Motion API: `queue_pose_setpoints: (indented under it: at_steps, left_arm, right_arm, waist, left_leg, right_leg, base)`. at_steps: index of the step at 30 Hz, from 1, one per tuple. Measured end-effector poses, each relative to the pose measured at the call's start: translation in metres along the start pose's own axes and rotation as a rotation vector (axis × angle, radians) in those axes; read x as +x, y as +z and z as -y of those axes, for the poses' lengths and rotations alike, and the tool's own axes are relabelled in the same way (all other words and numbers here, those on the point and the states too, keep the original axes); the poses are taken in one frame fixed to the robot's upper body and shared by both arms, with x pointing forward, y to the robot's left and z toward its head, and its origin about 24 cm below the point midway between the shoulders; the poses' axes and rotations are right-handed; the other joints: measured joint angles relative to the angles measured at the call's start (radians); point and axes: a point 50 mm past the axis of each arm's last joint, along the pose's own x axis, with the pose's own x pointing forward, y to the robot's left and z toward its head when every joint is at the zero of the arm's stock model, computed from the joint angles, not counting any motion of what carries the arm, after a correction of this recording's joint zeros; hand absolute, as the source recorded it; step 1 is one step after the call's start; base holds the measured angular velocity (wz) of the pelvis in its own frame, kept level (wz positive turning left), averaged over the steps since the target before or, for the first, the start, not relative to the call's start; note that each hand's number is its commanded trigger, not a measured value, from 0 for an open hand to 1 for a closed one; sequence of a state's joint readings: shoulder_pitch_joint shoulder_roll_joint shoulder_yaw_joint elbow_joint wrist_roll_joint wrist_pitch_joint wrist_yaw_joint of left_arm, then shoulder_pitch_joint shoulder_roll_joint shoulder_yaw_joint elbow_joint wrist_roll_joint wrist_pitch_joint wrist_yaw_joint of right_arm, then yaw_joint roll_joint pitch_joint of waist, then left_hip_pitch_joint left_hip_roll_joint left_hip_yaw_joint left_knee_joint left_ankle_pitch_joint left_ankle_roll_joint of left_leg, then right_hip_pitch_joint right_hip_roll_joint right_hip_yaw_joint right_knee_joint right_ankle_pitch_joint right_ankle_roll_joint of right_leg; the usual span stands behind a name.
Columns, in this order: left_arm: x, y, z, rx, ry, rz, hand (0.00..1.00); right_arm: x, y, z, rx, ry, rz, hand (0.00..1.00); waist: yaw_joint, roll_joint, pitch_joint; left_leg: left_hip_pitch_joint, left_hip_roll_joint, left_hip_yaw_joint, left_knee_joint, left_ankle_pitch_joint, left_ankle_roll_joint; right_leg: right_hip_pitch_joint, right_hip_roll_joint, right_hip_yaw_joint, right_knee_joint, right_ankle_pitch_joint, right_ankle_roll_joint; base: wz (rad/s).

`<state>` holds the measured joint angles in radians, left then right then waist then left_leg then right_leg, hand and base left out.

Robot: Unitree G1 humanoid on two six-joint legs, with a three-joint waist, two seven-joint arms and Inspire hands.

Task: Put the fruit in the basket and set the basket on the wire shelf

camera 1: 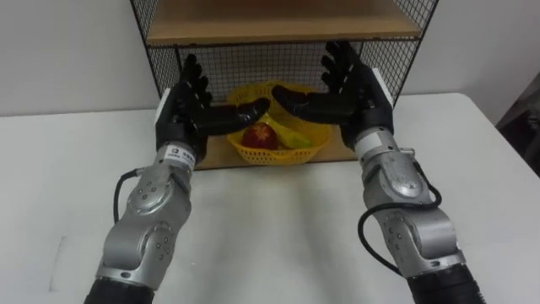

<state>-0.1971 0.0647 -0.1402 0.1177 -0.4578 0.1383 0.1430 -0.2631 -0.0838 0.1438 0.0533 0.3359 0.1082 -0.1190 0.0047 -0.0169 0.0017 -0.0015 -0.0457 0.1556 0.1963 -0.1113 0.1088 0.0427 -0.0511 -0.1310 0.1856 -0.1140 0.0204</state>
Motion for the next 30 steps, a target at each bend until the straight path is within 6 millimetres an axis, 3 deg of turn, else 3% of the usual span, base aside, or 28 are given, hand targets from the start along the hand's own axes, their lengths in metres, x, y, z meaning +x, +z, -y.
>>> queue_pose_setpoints:
  at_steps: [8, 12, 16, 25, 30]
  left_arm:
    - [-0.011, -0.012, 0.005, -0.011, -0.063, -0.003, 0.00]
    - [-0.033, -0.011, 0.003, 0.043, -0.098, 0.044, 0.00]
    - [-0.056, -0.013, -0.006, 0.082, -0.103, 0.064, 0.00]
    - [-0.086, -0.025, -0.036, 0.150, -0.039, 0.036, 0.00]
    - [-0.100, -0.013, -0.034, 0.165, -0.055, 0.119, 0.00]
  right_arm:
    - [-0.022, -0.005, 0.001, -0.060, 0.031, 0.023, 0.00]
    - [-0.038, -0.009, 0.004, -0.129, 0.037, 0.035, 0.00]
    - [-0.052, -0.016, 0.008, -0.126, 0.067, 0.016, 0.00]
    - [-0.088, -0.033, 0.022, -0.146, 0.101, -0.044, 0.00]
    - [-0.102, -0.029, 0.025, -0.163, 0.092, -0.022, 0.00]
  waist:
    - [0.006, -0.006, 0.0007]
    - [0.007, -0.010, -0.0016]
    - [0.005, -0.009, -0.0028]
    - [0.019, -0.006, -0.0049]
    - [0.032, 0.000, -0.0036]
  left_leg:
    - [-0.003, 0.000, -0.008, 0.000, 0.000, -0.001]
    - [-0.008, 0.000, -0.008, 0.000, -0.001, -0.002]
    - [-0.009, -0.001, -0.014, 0.001, -0.003, -0.003]
    - [-0.024, 0.000, -0.023, 0.008, -0.005, -0.006]
    - [-0.040, -0.001, -0.023, 0.008, -0.006, -0.006]
  right_leg:
    - [0.000, 0.000, -0.006, 0.001, -0.005, 0.001]
    - [-0.007, -0.001, -0.009, 0.000, -0.006, 0.001]
    - [-0.006, 0.000, -0.009, 0.002, -0.011, 0.004]
    - [-0.015, -0.001, -0.018, 0.003, -0.018, 0.001]
    - [-0.030, -0.001, -0.017, 0.002, -0.017, 0.005]
  base:
    - [0.03]
    - [-0.02]
    - [0.00]
    - [0.03]
    - [-0.01]
